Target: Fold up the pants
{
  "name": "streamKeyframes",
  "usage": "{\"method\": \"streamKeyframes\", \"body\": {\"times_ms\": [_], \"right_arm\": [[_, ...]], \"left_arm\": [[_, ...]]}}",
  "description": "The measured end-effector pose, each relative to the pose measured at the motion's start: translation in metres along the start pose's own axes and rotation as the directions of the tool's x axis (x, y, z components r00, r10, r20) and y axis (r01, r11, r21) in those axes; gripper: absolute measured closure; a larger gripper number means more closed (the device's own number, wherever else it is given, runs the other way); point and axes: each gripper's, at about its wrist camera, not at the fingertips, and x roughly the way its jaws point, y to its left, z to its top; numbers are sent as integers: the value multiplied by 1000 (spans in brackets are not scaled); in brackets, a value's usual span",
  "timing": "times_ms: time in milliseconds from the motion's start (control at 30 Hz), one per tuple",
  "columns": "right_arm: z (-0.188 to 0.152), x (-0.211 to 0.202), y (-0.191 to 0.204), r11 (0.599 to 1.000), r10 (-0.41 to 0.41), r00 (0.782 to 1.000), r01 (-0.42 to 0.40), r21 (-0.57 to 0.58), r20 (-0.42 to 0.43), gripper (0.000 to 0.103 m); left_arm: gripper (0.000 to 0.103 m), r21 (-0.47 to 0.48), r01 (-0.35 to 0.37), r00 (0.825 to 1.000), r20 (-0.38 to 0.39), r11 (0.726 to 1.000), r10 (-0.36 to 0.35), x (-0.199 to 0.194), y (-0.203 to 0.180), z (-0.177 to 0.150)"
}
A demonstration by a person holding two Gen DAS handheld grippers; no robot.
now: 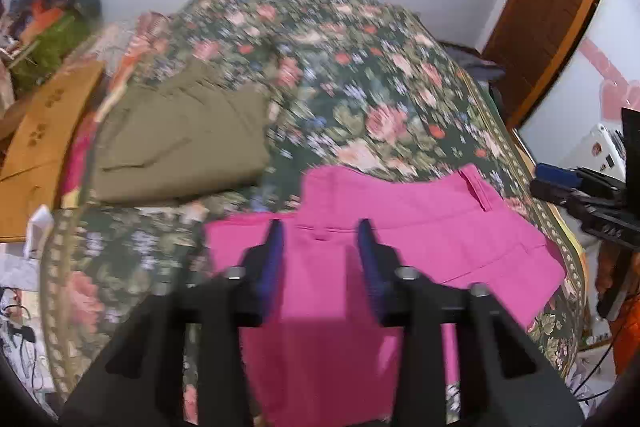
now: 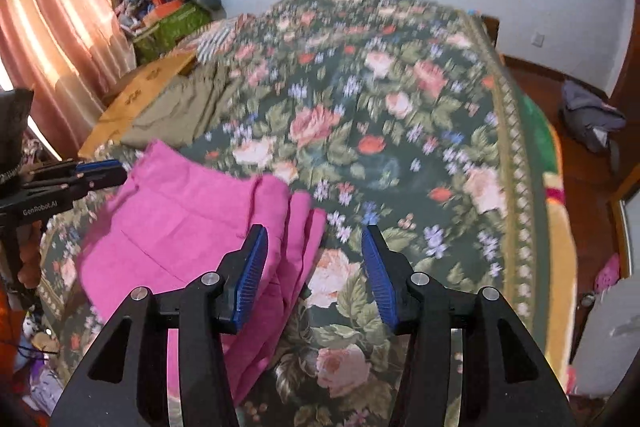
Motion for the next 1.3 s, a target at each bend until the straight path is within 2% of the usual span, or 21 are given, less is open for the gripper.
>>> {"method": "streamKeyframes", "body": {"times_ms": [200,333,600,633,767,833,1000,1067,1133,1167,1233,1300], "right_arm": [[9,-32,11,999,36,997,-36,10,75,54],[3,-32,27,998,61,996,-60,-5,71,53],[-28,8,30,993,106,993,-103,52,-58,53],[-31,10,30,993,108,992,-105,59,-64,53],[-37,17,22,990,112,991,-105,89,-73,39],[-38,23,19,991,109,990,-101,93,-87,36],[-39,28,16,988,124,988,-114,109,-95,32],[-38,30,15,987,131,987,-120,108,-95,31],[-38,32,16,987,134,987,-124,102,-92,34],[-37,32,16,987,139,986,-130,100,-91,41],[-35,33,17,985,152,984,-143,98,-90,51],[-32,35,18,985,153,984,-144,99,-90,54]], "left_arm": [[26,-17,-18,999,43,1000,19,-26,17,-7],[19,-30,2,1000,18,1000,-2,-22,20,-20],[19,-125,67,992,-97,990,-79,20,28,-53],[18,-133,74,991,-98,988,-88,23,29,-55],[17,-170,113,985,-109,979,-133,31,35,-57],[16,-186,126,982,-118,974,-150,36,37,-57],[16,-216,165,974,-116,962,-193,46,40,-59],[19,-234,192,969,-107,953,-221,49,43,-59],[27,-255,220,962,-104,941,-253,53,45,-59],[28,-260,228,960,-99,939,-260,54,45,-58],[38,-250,234,960,-91,940,-263,53,43,-57],[47,-232,237,961,-87,943,-263,51,40,-54]]}}
